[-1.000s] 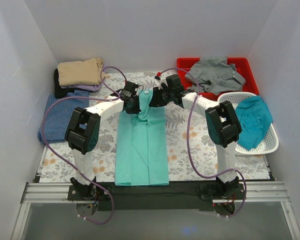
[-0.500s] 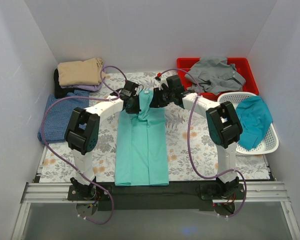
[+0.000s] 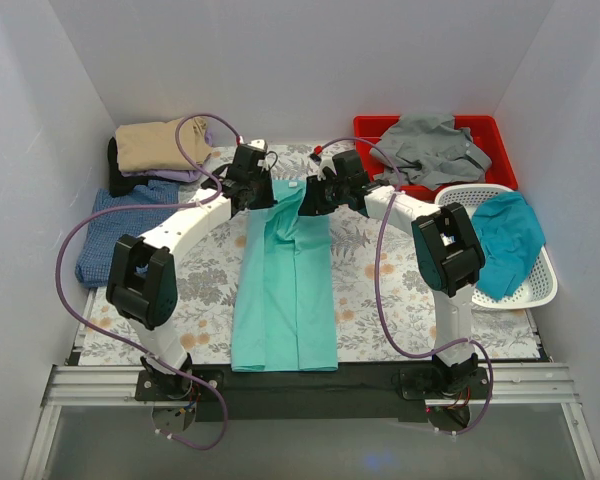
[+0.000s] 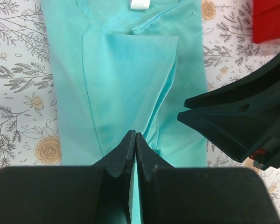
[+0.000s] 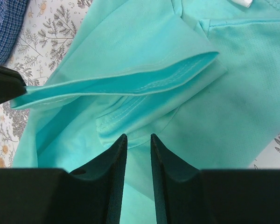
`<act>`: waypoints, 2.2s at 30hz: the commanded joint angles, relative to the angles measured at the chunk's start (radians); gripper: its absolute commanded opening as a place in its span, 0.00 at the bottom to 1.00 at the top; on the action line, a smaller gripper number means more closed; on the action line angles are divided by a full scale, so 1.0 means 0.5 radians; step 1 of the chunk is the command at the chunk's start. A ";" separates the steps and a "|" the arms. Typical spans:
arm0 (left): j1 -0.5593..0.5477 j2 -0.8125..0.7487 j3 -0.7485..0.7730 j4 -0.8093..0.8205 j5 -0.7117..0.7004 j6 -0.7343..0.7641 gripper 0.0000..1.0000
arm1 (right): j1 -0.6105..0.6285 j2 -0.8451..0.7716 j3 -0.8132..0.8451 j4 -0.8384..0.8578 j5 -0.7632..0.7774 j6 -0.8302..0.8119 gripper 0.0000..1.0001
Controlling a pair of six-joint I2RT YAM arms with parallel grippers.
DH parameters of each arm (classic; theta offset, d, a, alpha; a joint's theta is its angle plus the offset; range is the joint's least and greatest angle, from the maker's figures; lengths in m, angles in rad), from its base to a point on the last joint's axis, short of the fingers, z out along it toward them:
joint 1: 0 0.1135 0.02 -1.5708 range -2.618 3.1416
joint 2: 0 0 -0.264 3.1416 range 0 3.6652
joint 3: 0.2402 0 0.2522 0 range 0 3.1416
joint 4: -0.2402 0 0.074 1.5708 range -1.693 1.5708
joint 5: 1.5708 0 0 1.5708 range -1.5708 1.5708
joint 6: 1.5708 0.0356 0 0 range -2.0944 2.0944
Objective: Fold and stack the t-shirts
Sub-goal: Fold the tshirt
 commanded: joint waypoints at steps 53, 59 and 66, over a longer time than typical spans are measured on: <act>0.340 0.350 0.026 0.209 0.259 -0.336 0.75 | 0.037 0.131 0.283 -0.275 0.486 -0.108 0.37; 0.349 0.725 0.391 0.173 0.320 -0.306 0.75 | 0.010 0.339 0.471 -0.333 0.507 -0.111 0.37; 0.358 1.157 0.912 -0.039 0.296 -0.247 0.75 | -0.055 0.676 0.853 -0.504 0.528 -0.139 0.38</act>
